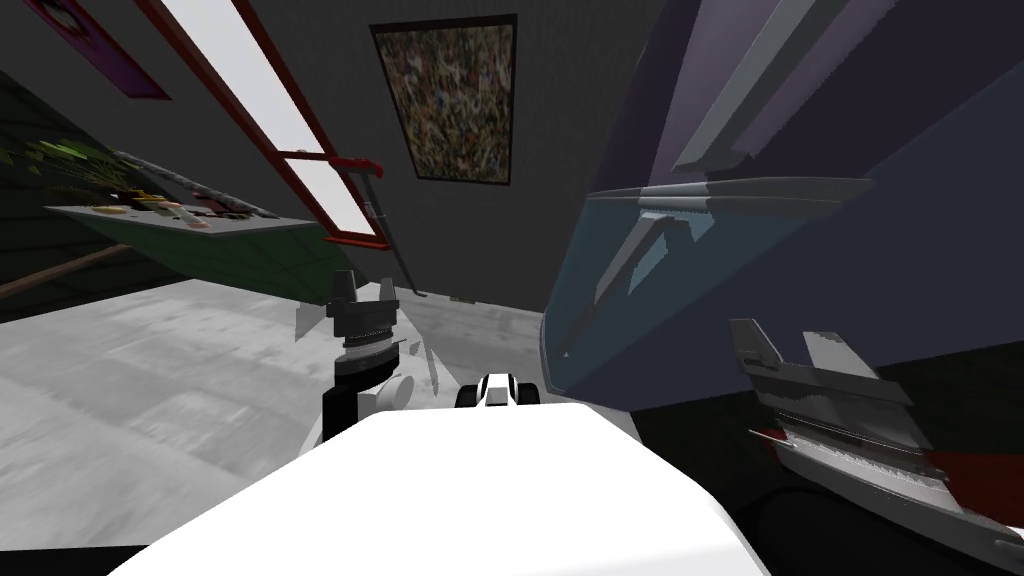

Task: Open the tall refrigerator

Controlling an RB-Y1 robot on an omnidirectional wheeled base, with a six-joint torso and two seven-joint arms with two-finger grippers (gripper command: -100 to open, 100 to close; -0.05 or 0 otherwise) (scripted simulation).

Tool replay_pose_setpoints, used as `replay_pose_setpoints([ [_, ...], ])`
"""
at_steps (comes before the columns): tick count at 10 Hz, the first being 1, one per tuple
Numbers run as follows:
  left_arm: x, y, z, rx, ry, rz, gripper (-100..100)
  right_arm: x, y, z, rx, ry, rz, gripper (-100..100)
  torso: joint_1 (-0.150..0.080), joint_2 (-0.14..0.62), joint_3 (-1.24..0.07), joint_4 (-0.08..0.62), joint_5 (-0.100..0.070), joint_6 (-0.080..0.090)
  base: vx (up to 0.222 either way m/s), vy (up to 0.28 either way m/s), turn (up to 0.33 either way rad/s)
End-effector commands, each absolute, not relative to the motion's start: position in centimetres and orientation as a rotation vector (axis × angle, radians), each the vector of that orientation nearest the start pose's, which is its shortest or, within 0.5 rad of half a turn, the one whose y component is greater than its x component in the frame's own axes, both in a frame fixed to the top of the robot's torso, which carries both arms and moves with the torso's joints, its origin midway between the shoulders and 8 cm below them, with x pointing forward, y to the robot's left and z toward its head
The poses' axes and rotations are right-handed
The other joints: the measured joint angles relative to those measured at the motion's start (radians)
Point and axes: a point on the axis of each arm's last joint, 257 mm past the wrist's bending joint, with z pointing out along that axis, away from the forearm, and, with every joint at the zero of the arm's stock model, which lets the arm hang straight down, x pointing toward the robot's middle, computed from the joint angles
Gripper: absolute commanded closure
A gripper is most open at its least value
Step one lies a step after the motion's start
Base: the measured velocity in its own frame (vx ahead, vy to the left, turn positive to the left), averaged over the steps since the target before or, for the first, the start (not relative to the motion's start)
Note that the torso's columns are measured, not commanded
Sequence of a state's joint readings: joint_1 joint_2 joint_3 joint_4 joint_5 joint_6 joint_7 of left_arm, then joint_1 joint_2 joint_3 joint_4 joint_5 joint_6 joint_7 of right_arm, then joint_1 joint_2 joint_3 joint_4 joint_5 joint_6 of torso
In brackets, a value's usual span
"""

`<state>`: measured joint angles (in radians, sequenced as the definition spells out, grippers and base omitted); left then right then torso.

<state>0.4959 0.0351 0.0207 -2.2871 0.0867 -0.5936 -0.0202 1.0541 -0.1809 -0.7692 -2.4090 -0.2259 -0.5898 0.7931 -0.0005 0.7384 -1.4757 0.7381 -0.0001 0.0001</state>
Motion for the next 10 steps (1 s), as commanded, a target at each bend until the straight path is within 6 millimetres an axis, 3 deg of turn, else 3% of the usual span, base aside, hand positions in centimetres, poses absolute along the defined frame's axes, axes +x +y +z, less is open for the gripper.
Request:
replay_pose_setpoints([
  [1, 32.3, 29.0, 4.7, -0.593, 0.517, -1.341, 0, 16.8, -47.1, 8.1, 0.042, 1.028, -0.319, -100, 0.000, 0.000, 0.000, 0.000, 0.000, 0.000, 0.060, 0.033, 0.051],
  [10, 32.3, 29.0, 4.7, -0.593, 0.517, -1.341, 0, 13.8, -48.8, 11.1, -0.248, 1.156, -0.757, -100, 0.000, 0.000, 0.000, 0.000, 0.000, 0.000, 0.059, 0.026, 0.050],
])
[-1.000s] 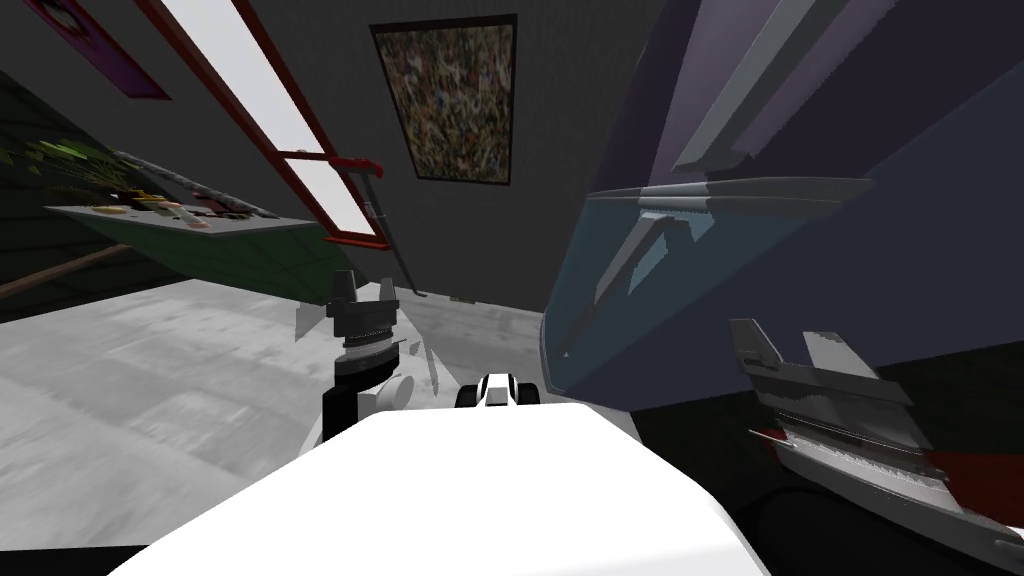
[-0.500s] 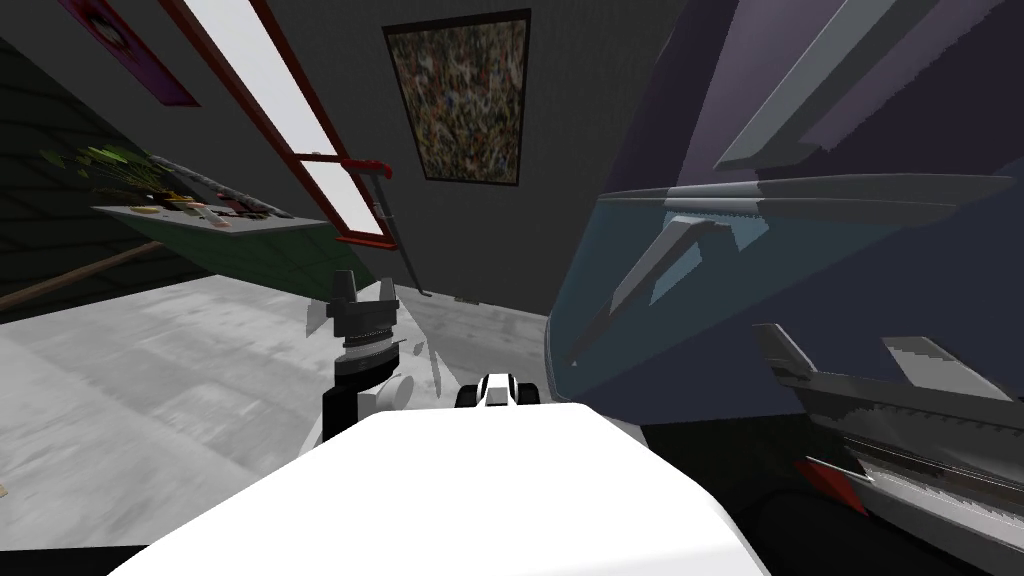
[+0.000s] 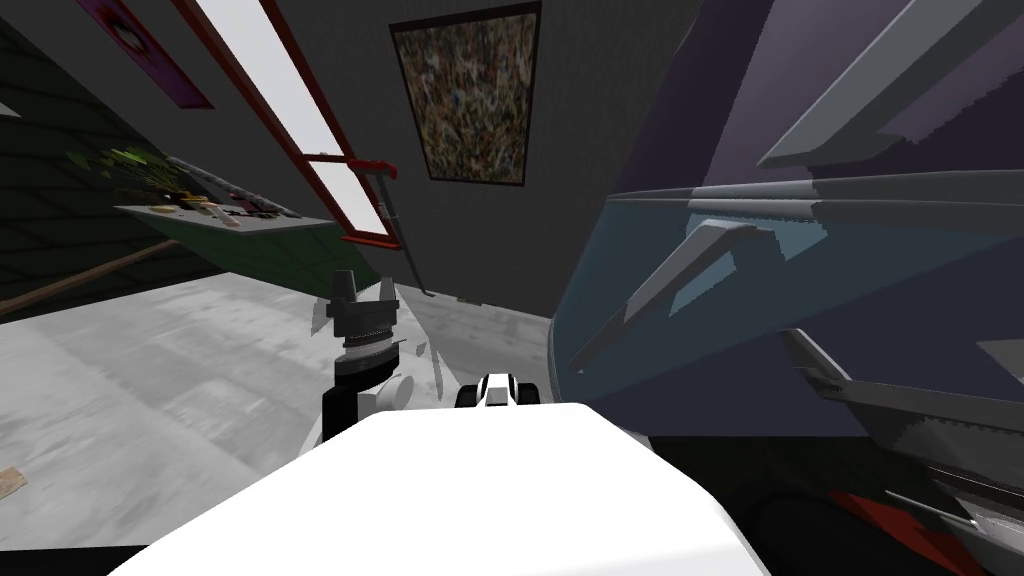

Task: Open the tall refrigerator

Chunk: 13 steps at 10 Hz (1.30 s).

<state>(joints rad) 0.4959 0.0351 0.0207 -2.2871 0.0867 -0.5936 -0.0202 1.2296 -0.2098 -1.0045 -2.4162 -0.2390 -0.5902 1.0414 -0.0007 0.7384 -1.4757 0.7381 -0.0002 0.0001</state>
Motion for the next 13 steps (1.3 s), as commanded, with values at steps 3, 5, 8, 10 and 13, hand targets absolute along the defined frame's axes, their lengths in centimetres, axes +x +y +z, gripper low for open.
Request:
replay_pose_setpoints([
  [3, 32.3, 29.0, 4.7, -0.593, 0.517, -1.341, 0, 13.4, -49.1, 11.7, -0.316, 1.178, -0.845, -100, 0.002, -0.001, -0.001, 0.000, 0.001, 0.000, 0.052, 0.022, 0.024],
  [5, 32.3, 29.0, 4.7, -0.593, 0.517, -1.341, 0, 13.1, -49.3, 12.2, -0.380, 1.199, -0.923, -100, 0.001, 0.000, 0.000, 0.000, 0.000, 0.000, 0.047, 0.018, 0.018],
  [8, 32.3, 29.0, 4.7, -0.593, 0.517, -1.341, 0, 12.7, -49.7, 13.3, -0.509, 1.235, -1.065, -100, 0.001, -0.002, -0.001, -0.001, 0.000, 0.000, 0.061, 0.017, 0.017],
  [10, 32.3, 29.0, 4.7, -0.592, 0.517, -1.341, 0, 12.6, -49.9, 14.3, -0.630, 1.262, -1.178, -100, 0.000, 0.000, 0.000, 0.000, 0.000, 0.000, 0.052, 0.014, 0.018],
  [13, 32.3, 29.0, 4.7, -0.592, 0.517, -1.341, 0, 12.8, -49.9, 15.2, -0.759, 1.272, -1.284, -100, 0.001, 0.000, 0.000, 0.000, 0.000, 0.000, 0.040, 0.018, 0.010],
])
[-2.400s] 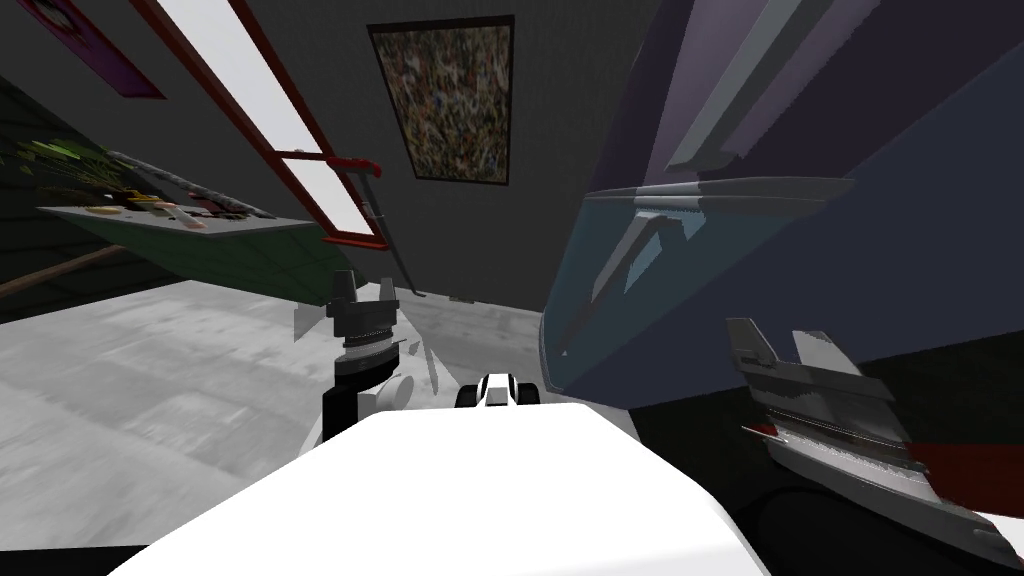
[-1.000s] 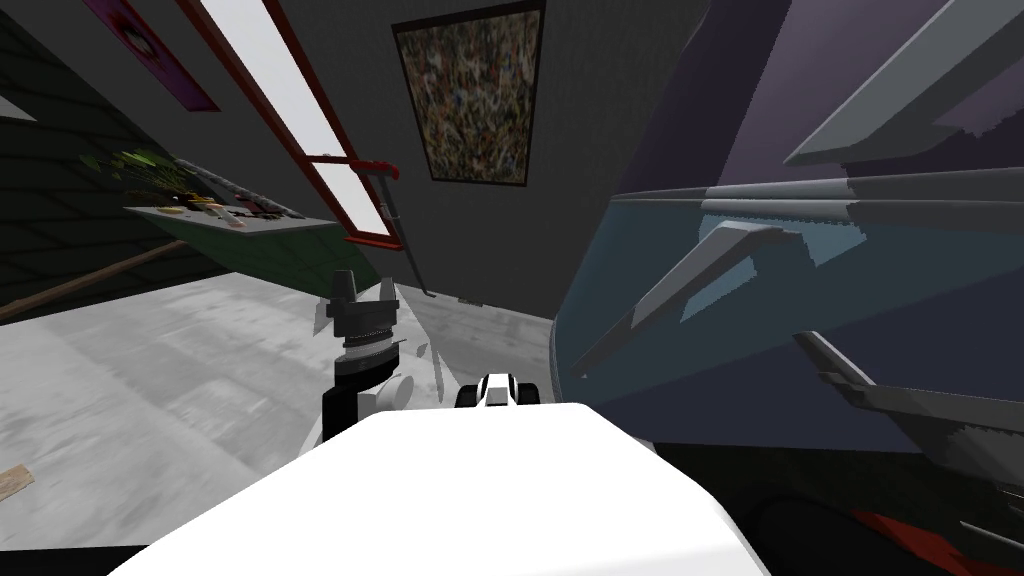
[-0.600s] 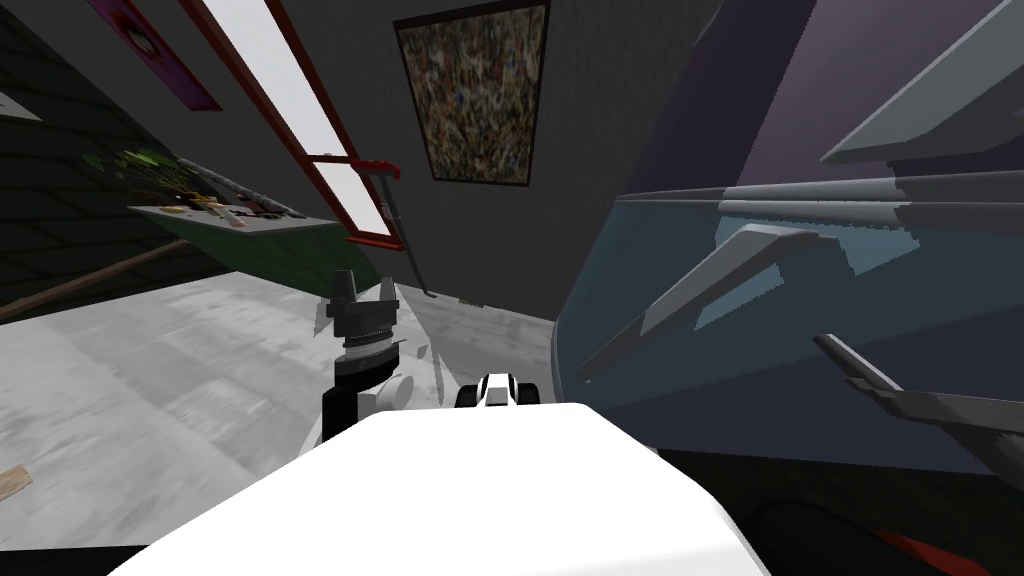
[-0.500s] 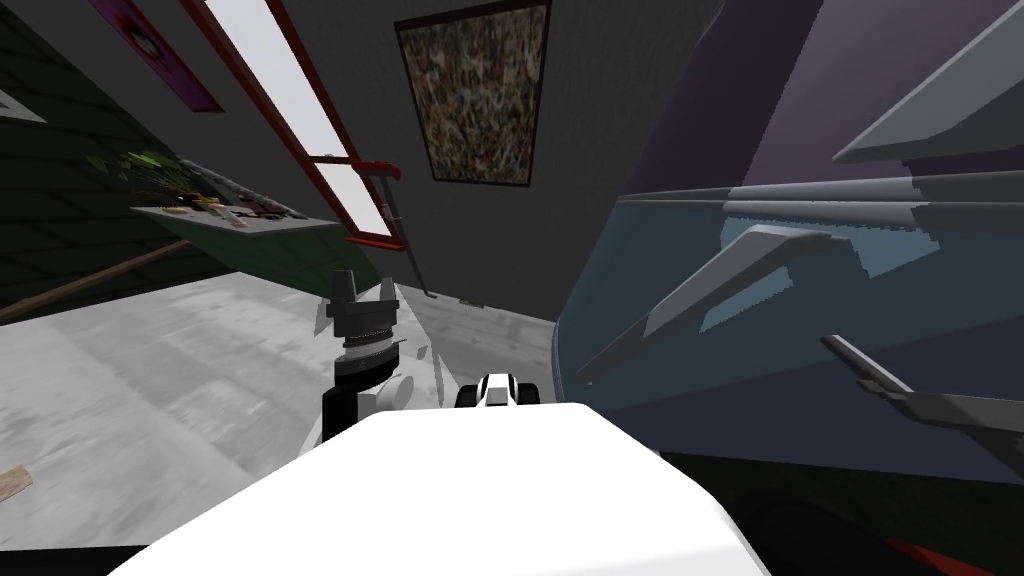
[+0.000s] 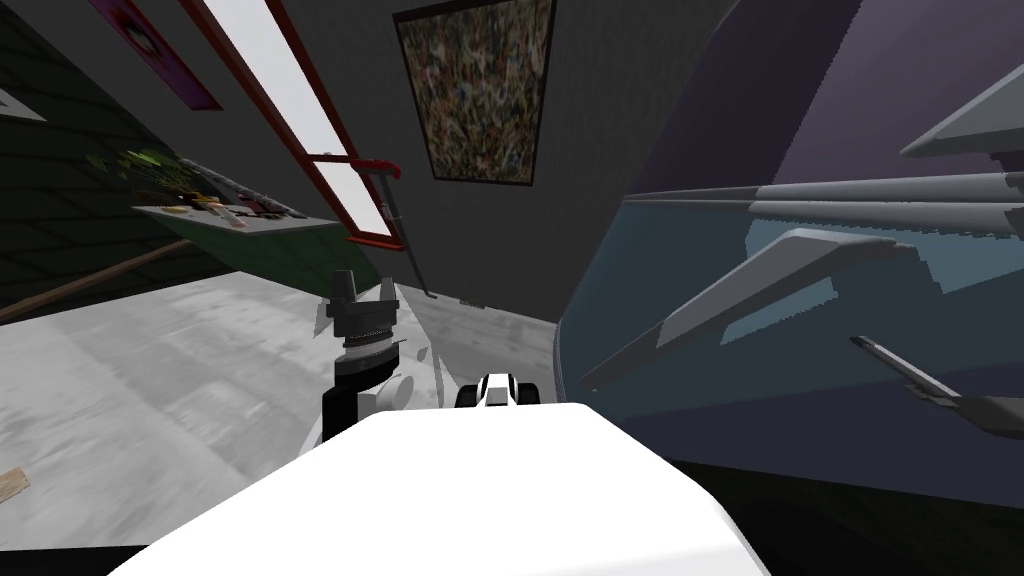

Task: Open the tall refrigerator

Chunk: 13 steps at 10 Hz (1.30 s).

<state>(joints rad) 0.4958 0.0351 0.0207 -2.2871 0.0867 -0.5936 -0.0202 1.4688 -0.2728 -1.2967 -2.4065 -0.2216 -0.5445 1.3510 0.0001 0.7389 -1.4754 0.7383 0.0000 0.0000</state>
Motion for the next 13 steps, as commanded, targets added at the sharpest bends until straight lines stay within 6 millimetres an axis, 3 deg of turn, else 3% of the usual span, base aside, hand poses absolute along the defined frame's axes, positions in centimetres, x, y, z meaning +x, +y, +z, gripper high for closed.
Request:
replay_pose_setpoints([
  [1, 32.3, 29.0, 4.7, -0.593, 0.517, -1.341, 0, 13.0, -49.9, 15.6, -0.816, 1.274, -1.323, -100, 0.000, -0.001, -0.001, 0.000, 0.000, 0.000, 0.059, 0.016, 0.010],
  [6, 32.3, 29.0, 4.7, -0.592, 0.517, -1.341, 0, 14.1, -49.3, 16.7, -1.022, 1.260, -1.436, -100, -0.002, -0.011, -0.011, -0.004, 0.003, -0.006, 0.040, 0.018, 0.007],
  [9, 32.3, 29.0, 4.7, -0.593, 0.517, -1.341, 0, 13.9, -49.3, 16.6, -1.008, 1.274, -1.421, -100, -0.002, -0.015, -0.014, -0.005, 0.004, -0.006, 0.034, 0.007, -0.030],
  [10, 32.3, 29.0, 4.7, -0.592, 0.517, -1.341, 0, 13.9, -49.3, 16.6, -1.006, 1.277, -1.419, 100, -0.002, -0.015, -0.014, -0.006, 0.003, -0.007, -0.016, 0.008, -0.022],
  [11, 32.3, 29.0, 4.7, -0.592, 0.517, -1.341, 0, 13.5, -48.0, 16.6, -0.873, 1.237, -1.306, 100, -0.001, -0.011, -0.009, -0.004, 0.001, -0.004, -0.022, -0.028, 0.391],
  [13, 32.4, 29.0, 4.7, -0.592, 0.517, -1.341, 0, 13.7, -46.8, 16.5, -0.780, 1.182, -1.176, 100, -0.003, -0.003, -0.003, -0.001, 0.000, -0.004, -0.012, -0.037, 0.242],
])
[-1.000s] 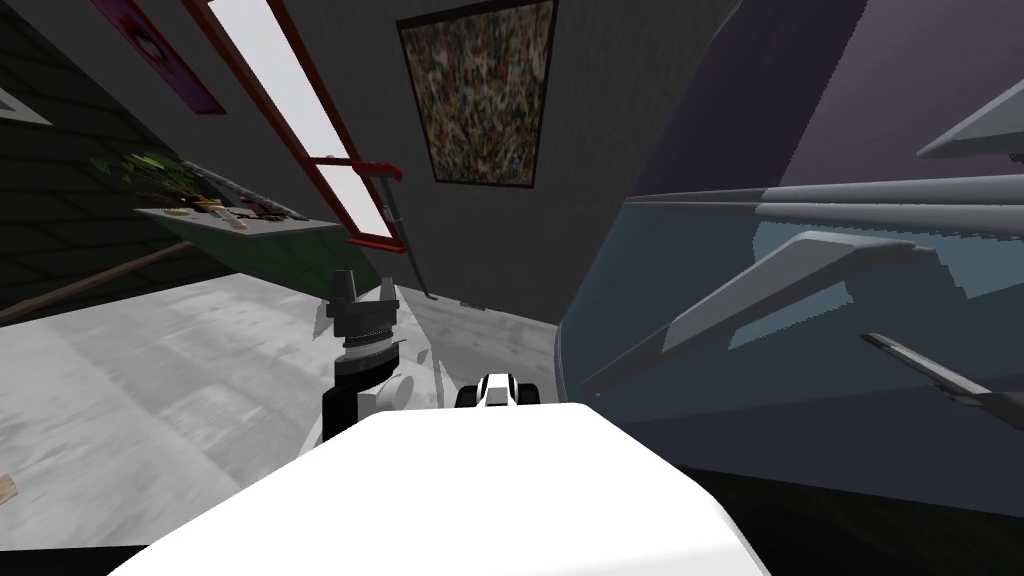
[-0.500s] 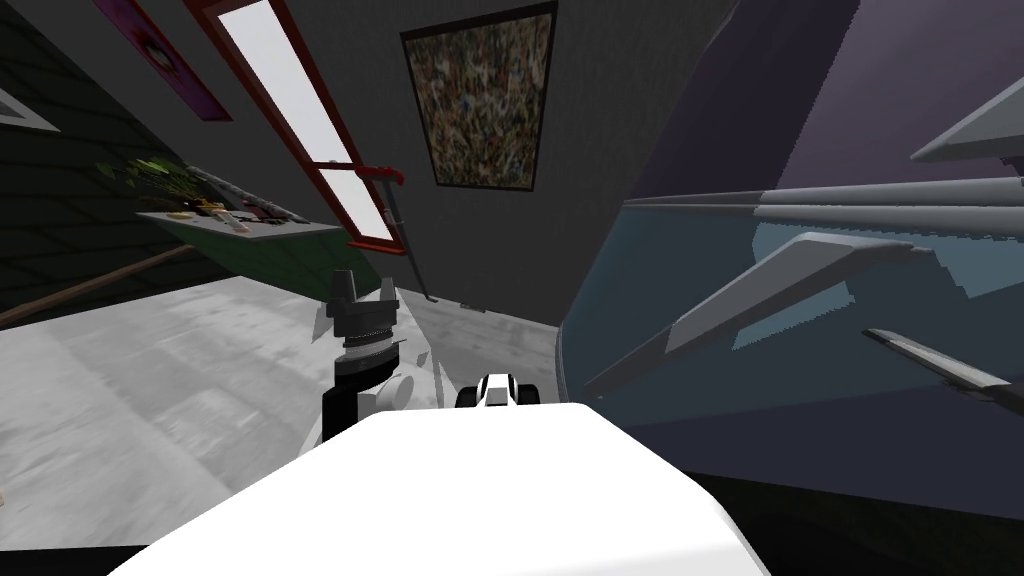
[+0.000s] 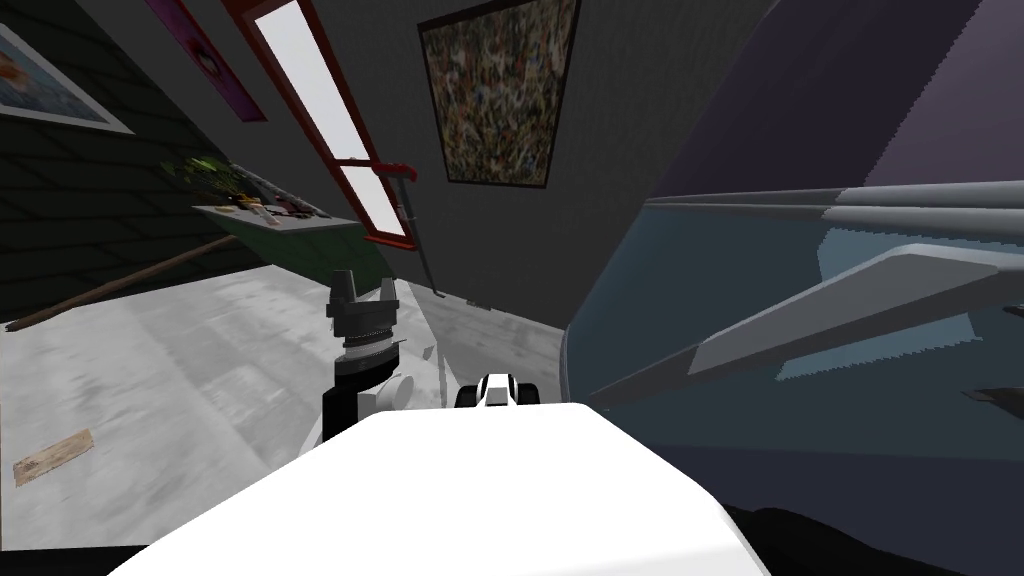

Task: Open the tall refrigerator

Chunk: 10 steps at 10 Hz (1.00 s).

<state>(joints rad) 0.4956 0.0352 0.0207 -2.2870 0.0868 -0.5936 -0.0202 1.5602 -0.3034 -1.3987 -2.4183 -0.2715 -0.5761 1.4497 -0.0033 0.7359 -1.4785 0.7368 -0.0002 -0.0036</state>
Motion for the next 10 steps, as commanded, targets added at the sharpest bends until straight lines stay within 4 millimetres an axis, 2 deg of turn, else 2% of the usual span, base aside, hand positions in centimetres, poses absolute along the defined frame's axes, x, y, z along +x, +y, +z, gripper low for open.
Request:
replay_pose_setpoints([
  [1, 32.3, 29.0, 4.7, -0.592, 0.517, -1.341, 0, 13.8, -46.4, 16.2, -0.747, 1.160, -1.133, 100, 0.002, -0.002, -0.001, -0.001, 0.000, 0.002, -0.006, -0.019, 0.018],
  [3, 32.3, 29.0, 4.7, -0.592, 0.517, -1.341, 0, 14.0, -46.5, 15.6, -0.678, 1.126, -1.084, 100, 0.004, 0.000, 0.001, 0.000, 0.000, 0.003, 0.003, 0.001, -0.004],
  [5, 32.3, 29.0, 4.7, -0.592, 0.517, -1.341, 0, 14.1, -46.3, 16.1, -0.655, 1.082, -1.076, 100, 0.001, 0.001, 0.002, 0.000, -0.002, 0.003, 0.001, 0.008, -0.001],
  [7, 32.4, 29.0, 4.7, -0.592, 0.517, -1.341, 0, 13.4, -44.6, 16.8, -0.502, 0.976, -0.893, 100, -0.003, -0.002, 0.000, -0.002, -0.003, -0.001, -0.032, -0.040, 0.363],
  [8, 32.4, 29.0, 4.7, -0.592, 0.517, -1.341, 0, 13.4, -43.8, 16.8, -0.476, 0.933, -0.822, 100, -0.007, -0.008, -0.005, -0.004, -0.005, -0.003, -0.030, -0.025, 0.160],
  [10, 32.3, 29.0, 4.7, -0.592, 0.517, -1.341, 0, 13.7, -43.4, 16.5, -0.414, 0.880, -0.740, 100, -0.008, -0.012, -0.006, -0.005, -0.008, 0.000, 0.001, -0.003, -0.020],
])
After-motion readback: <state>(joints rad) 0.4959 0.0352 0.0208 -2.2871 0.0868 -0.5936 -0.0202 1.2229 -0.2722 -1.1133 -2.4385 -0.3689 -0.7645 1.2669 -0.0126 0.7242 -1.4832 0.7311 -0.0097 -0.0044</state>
